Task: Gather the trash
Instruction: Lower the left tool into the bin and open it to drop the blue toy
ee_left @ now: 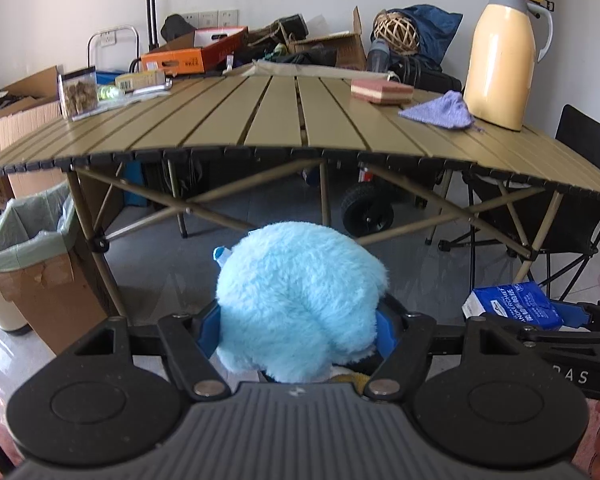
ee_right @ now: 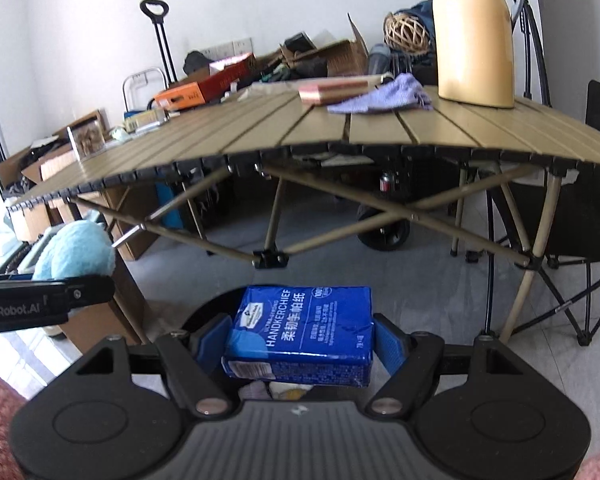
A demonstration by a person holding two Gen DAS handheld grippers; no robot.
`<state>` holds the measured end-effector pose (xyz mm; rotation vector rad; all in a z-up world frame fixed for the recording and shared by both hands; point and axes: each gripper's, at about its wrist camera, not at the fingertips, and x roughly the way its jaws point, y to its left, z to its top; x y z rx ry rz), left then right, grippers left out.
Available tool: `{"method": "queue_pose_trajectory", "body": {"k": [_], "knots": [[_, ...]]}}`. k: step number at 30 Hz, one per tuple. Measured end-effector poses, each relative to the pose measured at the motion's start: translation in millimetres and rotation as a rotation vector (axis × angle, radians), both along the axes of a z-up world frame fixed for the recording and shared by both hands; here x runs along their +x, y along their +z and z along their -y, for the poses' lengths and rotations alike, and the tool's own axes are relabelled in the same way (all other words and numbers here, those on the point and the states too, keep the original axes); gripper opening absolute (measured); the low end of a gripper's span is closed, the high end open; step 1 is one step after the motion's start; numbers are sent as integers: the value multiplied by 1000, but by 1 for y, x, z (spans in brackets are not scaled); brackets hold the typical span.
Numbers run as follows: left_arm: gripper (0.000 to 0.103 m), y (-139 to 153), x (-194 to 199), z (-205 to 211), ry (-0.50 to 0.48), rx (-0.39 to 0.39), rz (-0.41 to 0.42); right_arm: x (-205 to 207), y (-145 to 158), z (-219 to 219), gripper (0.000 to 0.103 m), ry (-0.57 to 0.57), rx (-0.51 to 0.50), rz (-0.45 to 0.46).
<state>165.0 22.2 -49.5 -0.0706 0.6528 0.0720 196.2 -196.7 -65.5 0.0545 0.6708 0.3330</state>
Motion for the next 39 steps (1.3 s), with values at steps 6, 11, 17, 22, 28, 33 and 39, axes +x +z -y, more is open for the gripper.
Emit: {"method": "queue_pose_trajectory", "body": {"k": [6,11,17,22,28,33,39], "knots": [[72,-18,2,-5,6,-5,-39,2,-13,0,74,-9,-27,-50],[72,-32,6,-12,15,-18,-84,6,-26,-1,74,-18,-52,-105],[72,-53,12,-16,14,-19,-160,11,-40,-3,74,-40,-94,-151],[72,-65,16,-18,21,-10,-216,18,-47,-4,74,-49,-103,-179],[72,-77,23,-24,42,-33,-298,24,-52,-7,74,-47,-111,-208],[72,-83,26,-25,49,-47,-342,26,-55,-7,74,-53,-115,-219],[72,-84,30,-23,42,-53,-364,31,-58,-5,74,-64,-114,-230]]}}
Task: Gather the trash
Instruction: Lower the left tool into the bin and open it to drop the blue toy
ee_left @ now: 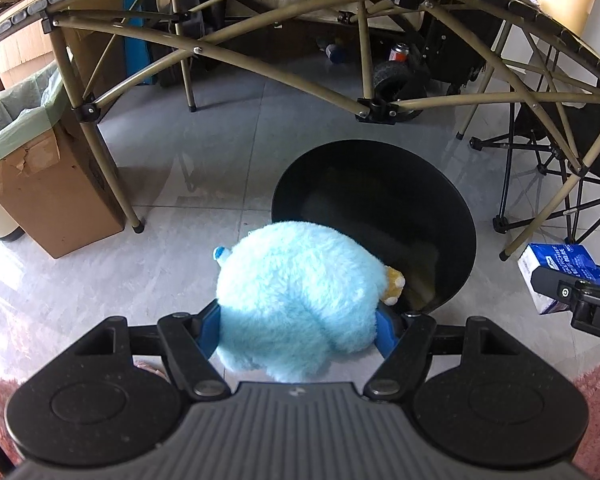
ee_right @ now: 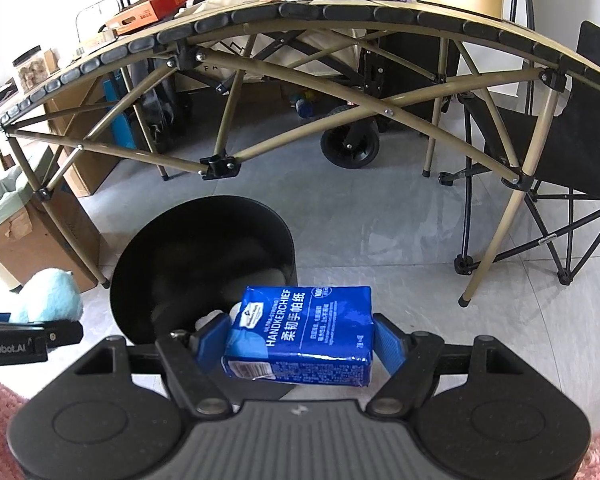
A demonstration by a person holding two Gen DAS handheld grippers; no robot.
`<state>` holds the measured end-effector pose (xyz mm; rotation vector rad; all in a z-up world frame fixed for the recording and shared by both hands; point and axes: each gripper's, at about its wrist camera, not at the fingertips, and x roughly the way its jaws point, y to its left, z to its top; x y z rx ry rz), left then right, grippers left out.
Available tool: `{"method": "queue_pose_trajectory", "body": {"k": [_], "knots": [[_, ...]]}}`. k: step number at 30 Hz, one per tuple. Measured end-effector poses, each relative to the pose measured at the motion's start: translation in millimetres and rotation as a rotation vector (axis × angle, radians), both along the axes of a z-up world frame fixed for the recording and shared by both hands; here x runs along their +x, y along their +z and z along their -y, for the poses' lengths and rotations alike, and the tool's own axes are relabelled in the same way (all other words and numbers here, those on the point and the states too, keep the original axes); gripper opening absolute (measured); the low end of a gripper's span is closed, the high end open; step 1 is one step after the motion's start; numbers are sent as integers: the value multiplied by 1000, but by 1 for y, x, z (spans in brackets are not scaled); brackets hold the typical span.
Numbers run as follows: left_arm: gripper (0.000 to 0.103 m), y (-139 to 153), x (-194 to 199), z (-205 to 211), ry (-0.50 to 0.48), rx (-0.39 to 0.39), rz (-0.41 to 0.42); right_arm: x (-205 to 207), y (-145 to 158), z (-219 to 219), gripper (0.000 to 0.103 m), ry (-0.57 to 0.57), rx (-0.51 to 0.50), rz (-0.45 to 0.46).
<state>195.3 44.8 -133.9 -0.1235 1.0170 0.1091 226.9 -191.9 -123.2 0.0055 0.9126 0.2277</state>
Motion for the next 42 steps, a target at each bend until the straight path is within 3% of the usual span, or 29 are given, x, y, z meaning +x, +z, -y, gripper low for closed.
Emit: {"method": "queue_pose_trajectory", "body": {"k": [15,28,42], "knots": [[72,-6,30,25,-52,6,-69,12,-8,11,74,-50,10,-16],[72,-6,67,56,-103,3,-80,23,-17,35,74,-115,33,-40],[72,-10,114,78,-83,-60,-112,34,-30,48,74,-188,22,-81]]}}
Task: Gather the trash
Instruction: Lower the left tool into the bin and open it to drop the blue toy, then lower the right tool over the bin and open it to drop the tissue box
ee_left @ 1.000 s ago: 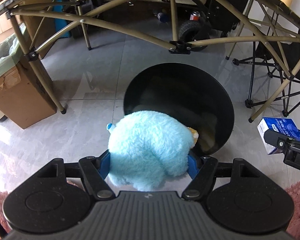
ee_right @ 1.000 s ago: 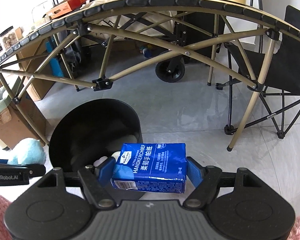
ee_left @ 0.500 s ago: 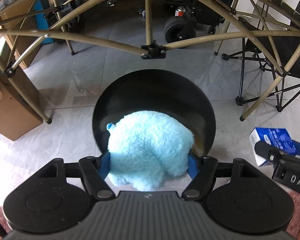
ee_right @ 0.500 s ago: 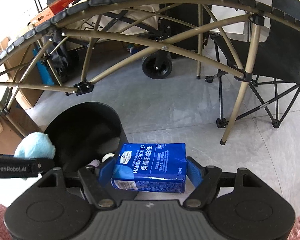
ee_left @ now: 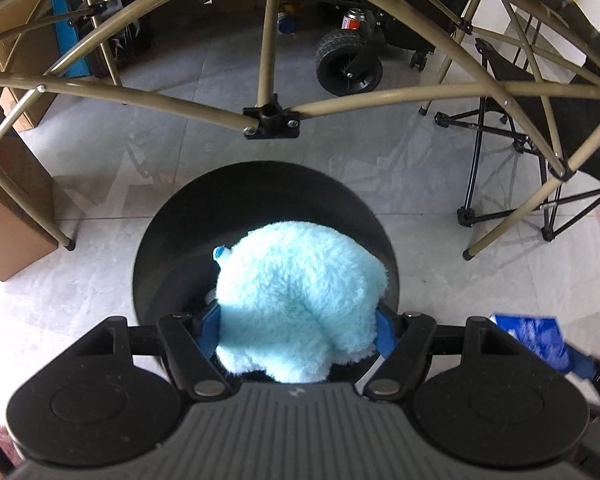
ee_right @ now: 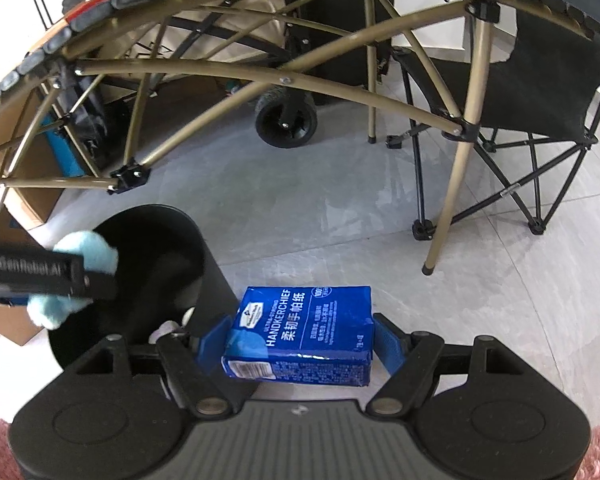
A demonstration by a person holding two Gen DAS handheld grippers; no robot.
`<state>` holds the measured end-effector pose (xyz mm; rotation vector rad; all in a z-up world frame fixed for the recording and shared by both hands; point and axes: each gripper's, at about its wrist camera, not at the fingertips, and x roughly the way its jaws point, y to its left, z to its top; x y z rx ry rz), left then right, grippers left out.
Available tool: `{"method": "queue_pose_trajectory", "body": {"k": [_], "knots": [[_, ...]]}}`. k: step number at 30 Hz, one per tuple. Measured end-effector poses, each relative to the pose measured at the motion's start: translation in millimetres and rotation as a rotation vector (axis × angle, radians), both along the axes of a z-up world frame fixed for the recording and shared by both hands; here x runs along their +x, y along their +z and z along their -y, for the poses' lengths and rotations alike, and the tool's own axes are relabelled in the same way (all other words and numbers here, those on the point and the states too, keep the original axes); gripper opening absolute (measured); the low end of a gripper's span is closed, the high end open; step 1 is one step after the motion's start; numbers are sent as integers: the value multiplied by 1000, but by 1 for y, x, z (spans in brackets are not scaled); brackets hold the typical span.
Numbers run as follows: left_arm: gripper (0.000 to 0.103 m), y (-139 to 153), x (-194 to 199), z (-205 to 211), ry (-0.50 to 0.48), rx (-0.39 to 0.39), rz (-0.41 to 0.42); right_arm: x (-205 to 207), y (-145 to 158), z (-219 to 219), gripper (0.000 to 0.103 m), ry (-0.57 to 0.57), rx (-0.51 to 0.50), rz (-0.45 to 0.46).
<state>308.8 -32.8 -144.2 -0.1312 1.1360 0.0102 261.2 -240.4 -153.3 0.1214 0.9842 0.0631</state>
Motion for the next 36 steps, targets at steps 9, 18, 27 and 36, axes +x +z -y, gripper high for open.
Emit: {"method": "queue_pose_trajectory", "body": {"k": [9,18,27,36], "knots": [[72,-11,23,8,28,-1,-58,7,-8,4,74,-22,-8,-29],[72,-23,30,-2,76,5,-98,11,-11,3,74,-20,-3,-43],[101,-25,31,2,72,31,-107,11,-11,3,74,-21,0,-45],[103,-27,30,-3,98,53,-116,11,-10,3,74,-19,3,-41]]}}
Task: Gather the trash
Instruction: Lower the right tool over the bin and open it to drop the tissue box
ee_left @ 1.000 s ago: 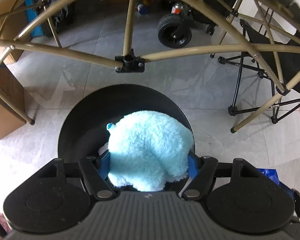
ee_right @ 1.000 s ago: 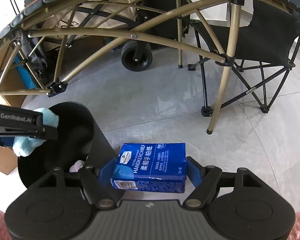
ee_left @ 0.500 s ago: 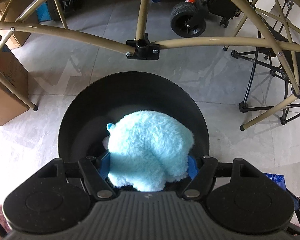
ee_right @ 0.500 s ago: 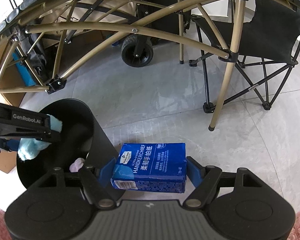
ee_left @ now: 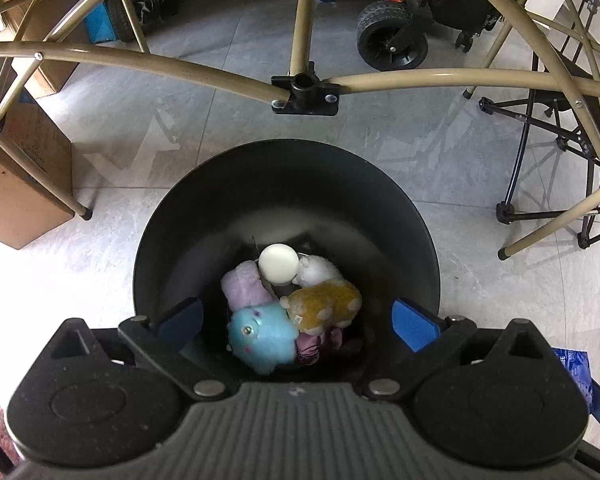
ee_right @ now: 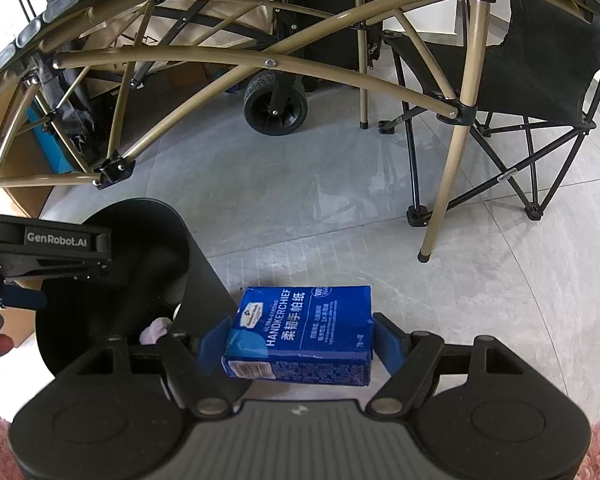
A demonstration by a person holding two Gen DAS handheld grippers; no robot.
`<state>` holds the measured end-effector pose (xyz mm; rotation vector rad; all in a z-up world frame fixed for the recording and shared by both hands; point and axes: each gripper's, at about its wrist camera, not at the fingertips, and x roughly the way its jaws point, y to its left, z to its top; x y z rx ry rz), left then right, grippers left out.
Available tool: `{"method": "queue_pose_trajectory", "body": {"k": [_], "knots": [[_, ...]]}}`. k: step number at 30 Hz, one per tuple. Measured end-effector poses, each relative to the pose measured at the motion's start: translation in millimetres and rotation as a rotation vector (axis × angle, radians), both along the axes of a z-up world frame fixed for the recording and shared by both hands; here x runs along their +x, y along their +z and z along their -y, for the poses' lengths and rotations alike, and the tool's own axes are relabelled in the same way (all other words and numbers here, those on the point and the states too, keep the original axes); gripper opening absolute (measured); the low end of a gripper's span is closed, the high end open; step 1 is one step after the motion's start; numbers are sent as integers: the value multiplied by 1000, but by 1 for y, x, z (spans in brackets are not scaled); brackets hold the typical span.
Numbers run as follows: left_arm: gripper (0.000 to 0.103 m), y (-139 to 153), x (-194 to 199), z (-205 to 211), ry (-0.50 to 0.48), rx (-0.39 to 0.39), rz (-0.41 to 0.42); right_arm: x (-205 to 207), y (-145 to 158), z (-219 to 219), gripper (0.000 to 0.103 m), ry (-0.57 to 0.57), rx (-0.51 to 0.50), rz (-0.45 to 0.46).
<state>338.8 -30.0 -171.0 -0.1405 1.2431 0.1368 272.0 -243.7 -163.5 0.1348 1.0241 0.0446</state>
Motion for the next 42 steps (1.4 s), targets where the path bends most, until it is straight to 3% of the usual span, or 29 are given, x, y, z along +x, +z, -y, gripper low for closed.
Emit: {"method": "queue_pose_trajectory", "body": {"k": [19,42], "knots": [[103,4,-8,-10,-5,-9,13,0,7,-14,74,28,2,10],[103,18,-45,-98,99,-45,51,5,18,-93,74,178,-32,39]]}}
